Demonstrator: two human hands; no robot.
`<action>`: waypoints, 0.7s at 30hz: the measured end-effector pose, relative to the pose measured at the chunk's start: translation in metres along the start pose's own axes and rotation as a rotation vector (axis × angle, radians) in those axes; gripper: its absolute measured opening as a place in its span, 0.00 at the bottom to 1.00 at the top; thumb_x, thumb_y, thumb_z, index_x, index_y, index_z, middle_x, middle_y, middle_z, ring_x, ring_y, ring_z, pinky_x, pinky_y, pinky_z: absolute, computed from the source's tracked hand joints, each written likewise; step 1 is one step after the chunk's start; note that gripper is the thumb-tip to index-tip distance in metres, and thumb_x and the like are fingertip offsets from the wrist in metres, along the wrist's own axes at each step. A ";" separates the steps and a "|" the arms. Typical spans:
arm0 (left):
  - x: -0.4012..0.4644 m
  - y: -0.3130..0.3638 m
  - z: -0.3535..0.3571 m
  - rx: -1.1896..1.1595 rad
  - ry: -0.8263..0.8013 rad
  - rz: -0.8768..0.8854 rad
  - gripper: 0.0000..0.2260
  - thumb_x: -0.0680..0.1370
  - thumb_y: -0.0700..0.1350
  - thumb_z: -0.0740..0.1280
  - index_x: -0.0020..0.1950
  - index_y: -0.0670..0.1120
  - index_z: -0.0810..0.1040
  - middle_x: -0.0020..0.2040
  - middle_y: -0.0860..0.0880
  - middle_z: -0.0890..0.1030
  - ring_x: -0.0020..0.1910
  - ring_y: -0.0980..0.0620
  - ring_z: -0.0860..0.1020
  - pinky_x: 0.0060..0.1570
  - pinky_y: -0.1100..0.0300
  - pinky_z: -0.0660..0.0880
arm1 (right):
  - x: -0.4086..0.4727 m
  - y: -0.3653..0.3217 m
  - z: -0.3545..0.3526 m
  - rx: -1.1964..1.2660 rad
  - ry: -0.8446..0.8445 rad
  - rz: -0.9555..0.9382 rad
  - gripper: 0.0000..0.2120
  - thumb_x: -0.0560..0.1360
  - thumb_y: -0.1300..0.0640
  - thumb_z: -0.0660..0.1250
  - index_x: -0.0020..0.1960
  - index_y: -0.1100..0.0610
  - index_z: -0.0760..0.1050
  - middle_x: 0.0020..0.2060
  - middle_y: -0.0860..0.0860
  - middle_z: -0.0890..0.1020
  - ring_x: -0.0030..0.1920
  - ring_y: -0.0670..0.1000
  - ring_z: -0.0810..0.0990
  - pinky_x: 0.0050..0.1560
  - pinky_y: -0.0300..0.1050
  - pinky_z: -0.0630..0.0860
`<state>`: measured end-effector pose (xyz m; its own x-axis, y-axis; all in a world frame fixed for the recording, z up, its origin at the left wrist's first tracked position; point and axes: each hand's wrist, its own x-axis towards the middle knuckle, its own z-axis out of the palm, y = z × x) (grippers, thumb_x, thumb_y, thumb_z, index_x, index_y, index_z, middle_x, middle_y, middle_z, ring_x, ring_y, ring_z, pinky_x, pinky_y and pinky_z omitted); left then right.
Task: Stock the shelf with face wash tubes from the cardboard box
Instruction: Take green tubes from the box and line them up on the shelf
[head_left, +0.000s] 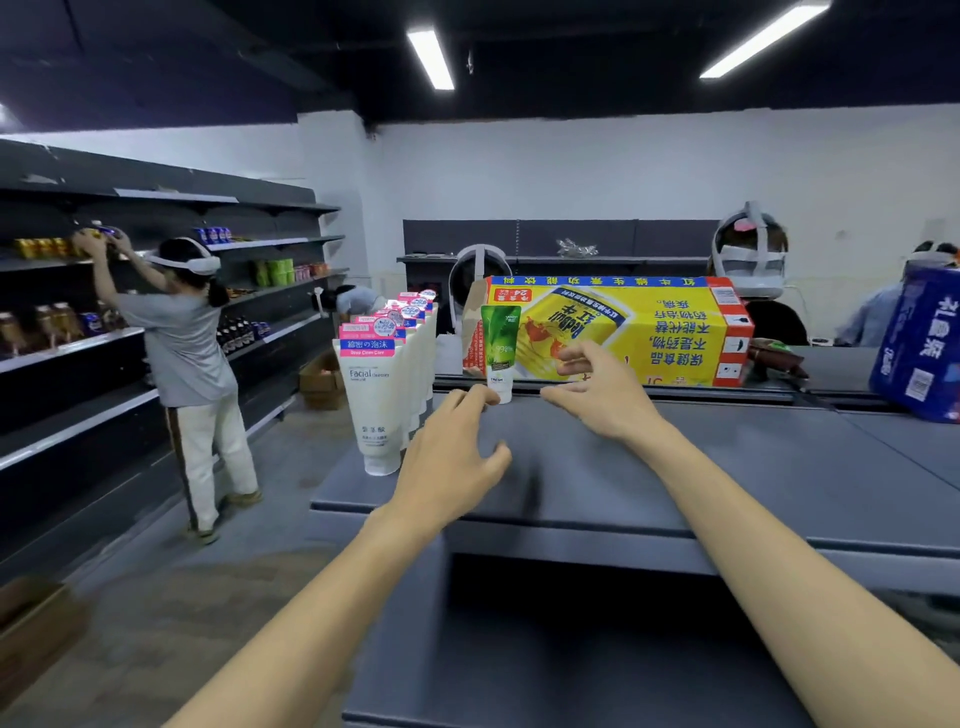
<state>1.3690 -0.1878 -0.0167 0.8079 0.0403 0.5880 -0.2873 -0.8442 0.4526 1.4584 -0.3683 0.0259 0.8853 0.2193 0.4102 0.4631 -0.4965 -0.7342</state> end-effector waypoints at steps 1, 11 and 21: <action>-0.006 0.001 -0.003 -0.009 0.002 0.000 0.17 0.73 0.49 0.67 0.62 0.52 0.71 0.56 0.54 0.75 0.54 0.52 0.77 0.48 0.48 0.79 | -0.009 -0.002 0.000 0.008 0.007 0.002 0.24 0.72 0.56 0.75 0.65 0.55 0.72 0.57 0.50 0.79 0.48 0.48 0.82 0.47 0.39 0.74; -0.070 -0.010 -0.035 -0.074 -0.016 0.015 0.15 0.74 0.47 0.69 0.59 0.50 0.73 0.54 0.53 0.76 0.51 0.53 0.78 0.49 0.50 0.78 | -0.102 -0.037 0.018 -0.008 0.114 0.077 0.18 0.73 0.54 0.74 0.60 0.51 0.74 0.54 0.45 0.80 0.42 0.39 0.82 0.40 0.31 0.73; -0.173 -0.011 -0.006 -0.219 -0.200 -0.041 0.14 0.74 0.48 0.69 0.59 0.52 0.73 0.54 0.56 0.76 0.48 0.56 0.78 0.50 0.50 0.78 | -0.223 -0.021 0.047 -0.061 0.059 0.191 0.17 0.73 0.55 0.74 0.59 0.51 0.75 0.52 0.47 0.81 0.43 0.44 0.84 0.42 0.31 0.77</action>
<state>1.2292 -0.1827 -0.1195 0.8999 -0.0526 0.4329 -0.3395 -0.7076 0.6198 1.2536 -0.3675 -0.0753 0.9520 0.0679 0.2985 0.2820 -0.5743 -0.7685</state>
